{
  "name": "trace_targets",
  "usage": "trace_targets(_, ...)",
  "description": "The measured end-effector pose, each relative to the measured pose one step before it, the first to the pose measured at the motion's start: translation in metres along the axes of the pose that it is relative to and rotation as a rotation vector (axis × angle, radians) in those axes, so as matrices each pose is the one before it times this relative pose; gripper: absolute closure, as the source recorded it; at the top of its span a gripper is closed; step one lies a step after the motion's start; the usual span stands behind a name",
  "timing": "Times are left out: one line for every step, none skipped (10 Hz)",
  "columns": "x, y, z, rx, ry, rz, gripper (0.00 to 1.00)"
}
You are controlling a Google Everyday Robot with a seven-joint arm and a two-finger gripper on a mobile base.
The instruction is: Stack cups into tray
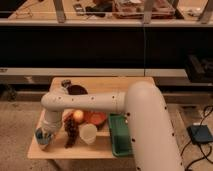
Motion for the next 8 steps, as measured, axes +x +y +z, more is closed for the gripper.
trace_targets(-0.00155, 0.00058, -0.0185, 0.0162, 0.01165, 0.0037, 1.0)
trace_targets(-0.00237, 0.00371, -0.02042, 0.0071, 0.01256, 0.00472, 1.0)
trace_targets(-0.00354, 0.00993, -0.02742, -0.00262, 0.01876, 0.01009, 1.0)
trace_targets(-0.00334, 0.01441, -0.02013, -0.00938, 0.01371, 0.01222, 1.0)
trace_targets(-0.00252, 0.01569, -0.01486, -0.00898, 0.0101, 0.01421, 1.0)
trace_targets(-0.00351, 0.02636, -0.01847, -0.01302, 0.01112, 0.02876, 1.0)
trace_targets(-0.00403, 0.02328, -0.01133, -0.01594, 0.00279, 0.02804, 1.0)
trace_targets(-0.00264, 0.0149, -0.00669, -0.01029, 0.00151, 0.01914, 1.0)
